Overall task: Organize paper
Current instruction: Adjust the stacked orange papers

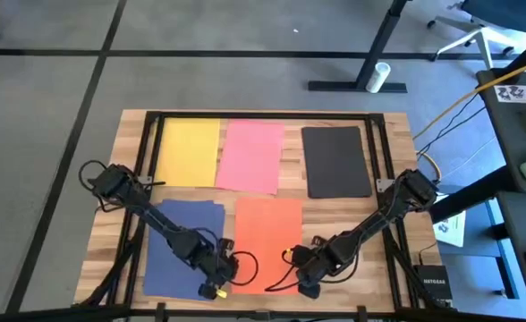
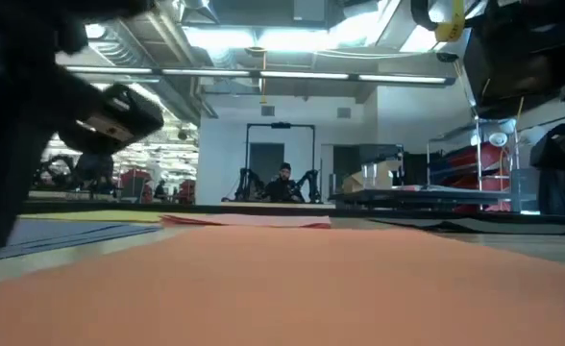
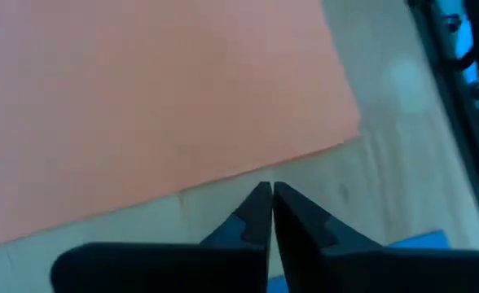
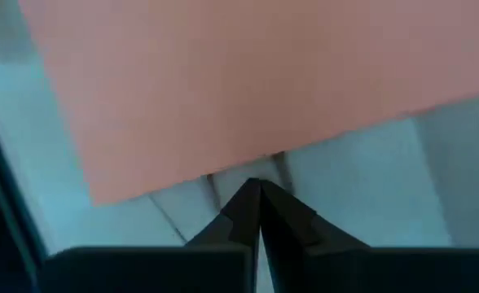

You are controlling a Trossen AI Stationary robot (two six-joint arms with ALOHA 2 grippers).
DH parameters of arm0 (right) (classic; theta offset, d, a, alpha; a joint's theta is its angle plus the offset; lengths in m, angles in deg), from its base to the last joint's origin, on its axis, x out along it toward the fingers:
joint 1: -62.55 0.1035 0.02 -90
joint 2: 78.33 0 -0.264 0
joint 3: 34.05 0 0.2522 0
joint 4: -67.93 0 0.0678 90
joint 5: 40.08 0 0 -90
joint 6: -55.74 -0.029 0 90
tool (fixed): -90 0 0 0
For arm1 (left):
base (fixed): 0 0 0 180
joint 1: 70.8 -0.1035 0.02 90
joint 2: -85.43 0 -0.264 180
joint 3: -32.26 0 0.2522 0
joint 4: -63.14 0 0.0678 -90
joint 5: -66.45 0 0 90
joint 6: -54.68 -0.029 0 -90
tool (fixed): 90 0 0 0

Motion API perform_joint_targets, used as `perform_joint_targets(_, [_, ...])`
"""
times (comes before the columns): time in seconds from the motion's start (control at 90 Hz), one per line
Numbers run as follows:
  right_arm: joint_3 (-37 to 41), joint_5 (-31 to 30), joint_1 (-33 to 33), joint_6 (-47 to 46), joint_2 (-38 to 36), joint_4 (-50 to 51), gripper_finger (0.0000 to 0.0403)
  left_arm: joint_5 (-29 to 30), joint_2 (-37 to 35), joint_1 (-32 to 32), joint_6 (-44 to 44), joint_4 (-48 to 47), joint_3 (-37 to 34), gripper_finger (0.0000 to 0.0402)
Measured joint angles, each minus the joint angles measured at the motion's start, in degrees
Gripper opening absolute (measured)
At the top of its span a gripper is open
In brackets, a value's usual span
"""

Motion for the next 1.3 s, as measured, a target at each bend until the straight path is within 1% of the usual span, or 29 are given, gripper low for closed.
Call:
perform_joint_targets(0.156, [-2.8, -1.8, 0.0, 1.4, -0.2, 6.3, 0.0000, 1.5, -0.1, 0.8, 0.0, -1.0, 1.2, 0.0000])
perform_joint_targets(0.3, [-3.6, -6.4, -0.8, 4.1, -3.1, 10.4, 0.0000, 7.2, -0.5, 1.1, 0.1, -7.3, 1.8, 0.0000])
perform_joint_targets(0.444, [-3.6, -11.2, -5.0, 8.5, -6.5, 14.5, 0.0000, 13.9, -4.1, 0.0, -0.5, -11.7, 1.6, 0.0000])
perform_joint_targets(0.611, [-2.8, -12.0, -11.9, 17.3, -8.7, 15.5, 0.0000, 14.4, -11.3, -5.1, -4.9, -9.3, -2.2, 0.0000])
perform_joint_targets(0.678, [-2.5, -11.9, -14.7, 20.9, -8.7, 15.8, 0.0000, 13.9, -14.0, -8.0, -7.2, -8.2, -4.2, 0.0000])
perform_joint_targets(0.778, [-2.5, -11.9, -18.2, 25.9, -8.8, 15.6, 0.0000, 11.0, -16.2, -13.6, -11.2, -6.8, -7.0, 0.0000])
perform_joint_targets(0.889, [-2.5, -11.6, -21.6, 30.2, -8.8, 15.7, 0.0000, 7.7, -16.4, -20.6, -14.5, -6.1, -9.7, 0.0000])
perform_joint_targets(1.011, [-0.8, -11.4, -25.5, 34.5, -8.8, 14.9, 0.0000, 7.2, -16.4, -27.4, -19.5, -4.5, -10.8, 0.0000])
perform_joint_targets(1.067, [0.5, -10.2, -27.4, 36.4, -8.8, 13.3, 0.0000, 5.8, -16.4, -30.3, -21.7, -3.1, -11.0, 0.0000])
perform_joint_targets(1.178, [3.6, -8.0, -30.8, 39.1, -8.8, 8.2, 0.0000, 0.4, -15.9, -35.3, -25.2, -0.4, -11.0, 0.0000])
perform_joint_targets(1.3, [5.3, -7.4, -33.5, 42.5, -8.8, 4.8, 0.0000, -1.3, -15.0, -38.9, -28.9, 0.1, -11.1, 0.0000])
